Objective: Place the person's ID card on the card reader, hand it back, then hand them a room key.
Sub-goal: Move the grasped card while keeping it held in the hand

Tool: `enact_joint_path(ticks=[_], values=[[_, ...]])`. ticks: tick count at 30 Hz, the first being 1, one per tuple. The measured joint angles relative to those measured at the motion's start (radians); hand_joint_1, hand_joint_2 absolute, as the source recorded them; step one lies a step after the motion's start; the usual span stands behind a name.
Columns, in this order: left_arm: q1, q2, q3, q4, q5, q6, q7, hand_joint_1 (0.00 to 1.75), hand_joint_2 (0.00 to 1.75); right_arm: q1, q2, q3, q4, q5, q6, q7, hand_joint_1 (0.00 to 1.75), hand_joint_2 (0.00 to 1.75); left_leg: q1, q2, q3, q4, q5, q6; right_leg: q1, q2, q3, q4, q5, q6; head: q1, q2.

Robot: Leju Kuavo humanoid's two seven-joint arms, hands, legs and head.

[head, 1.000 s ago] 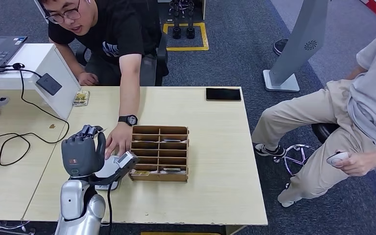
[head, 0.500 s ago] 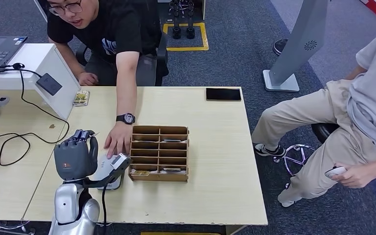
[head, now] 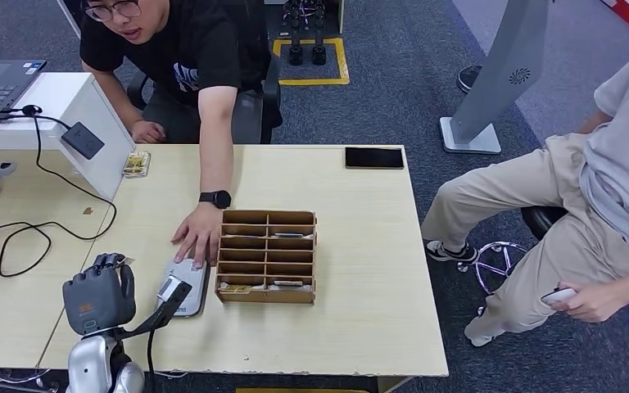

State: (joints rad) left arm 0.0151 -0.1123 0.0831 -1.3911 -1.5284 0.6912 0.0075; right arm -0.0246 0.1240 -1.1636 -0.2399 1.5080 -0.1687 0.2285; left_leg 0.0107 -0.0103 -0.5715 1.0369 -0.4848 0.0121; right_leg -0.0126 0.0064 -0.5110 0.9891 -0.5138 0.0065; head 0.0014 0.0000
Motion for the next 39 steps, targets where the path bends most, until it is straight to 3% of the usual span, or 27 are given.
enact_joint_path(ticks=[16, 24, 28, 33, 39], values=[[0.008, 0.055, -0.025, 0.234, 0.050, 0.011, 0.101, 1.75, 1.75, 0.003, 0.000, 0.012, -0.003, -0.035, 0.006, 0.012, 0.00, 1.75, 0.000, -0.001, 0.001, 0.000, 0.000, 0.000, 0.000, -0.001, 0.000, 0.000, 0.000, 0.000, 0.000, 0.000], [0.006, 0.061, -0.023, 0.275, 0.086, 0.013, 0.022, 1.75, 1.75, 0.007, 0.000, 0.025, -0.003, -0.035, 0.006, 0.012, 0.00, 1.75, 0.000, -0.005, 0.001, 0.000, 0.002, 0.001, -0.001, -0.006, 0.001, 0.000, -0.001, 0.001, 0.000, 0.000], [0.007, 0.055, -0.009, 0.281, 0.123, 0.013, -0.099, 1.75, 1.75, 0.007, 0.000, 0.027, -0.002, -0.031, 0.005, 0.010, 0.00, 1.75, 0.000, -0.008, 0.001, 0.000, 0.004, 0.002, -0.001, -0.010, 0.002, 0.000, 0.000, 0.001, 0.000, 0.000], [0.012, 0.012, 0.060, 0.282, 0.140, 0.013, -0.273, 1.75, 1.75, 0.007, 0.000, 0.027, -0.002, -0.029, 0.004, 0.003, 0.00, 1.75, 0.000, -0.009, 0.000, 0.000, 0.005, 0.002, -0.001, -0.011, 0.002, 0.000, 0.001, 0.001, 0.000, 0.000], [0.005, -0.030, 0.136, 0.282, 0.138, 0.013, -0.323, 1.75, 1.75, 0.007, 0.000, 0.027, -0.002, -0.029, 0.003, 0.000, 0.00, 1.75, 0.000, -0.008, 0.000, 0.000, 0.005, 0.002, -0.001, -0.009, 0.001, 0.000, 0.002, 0.002, 0.000, 0.000]])
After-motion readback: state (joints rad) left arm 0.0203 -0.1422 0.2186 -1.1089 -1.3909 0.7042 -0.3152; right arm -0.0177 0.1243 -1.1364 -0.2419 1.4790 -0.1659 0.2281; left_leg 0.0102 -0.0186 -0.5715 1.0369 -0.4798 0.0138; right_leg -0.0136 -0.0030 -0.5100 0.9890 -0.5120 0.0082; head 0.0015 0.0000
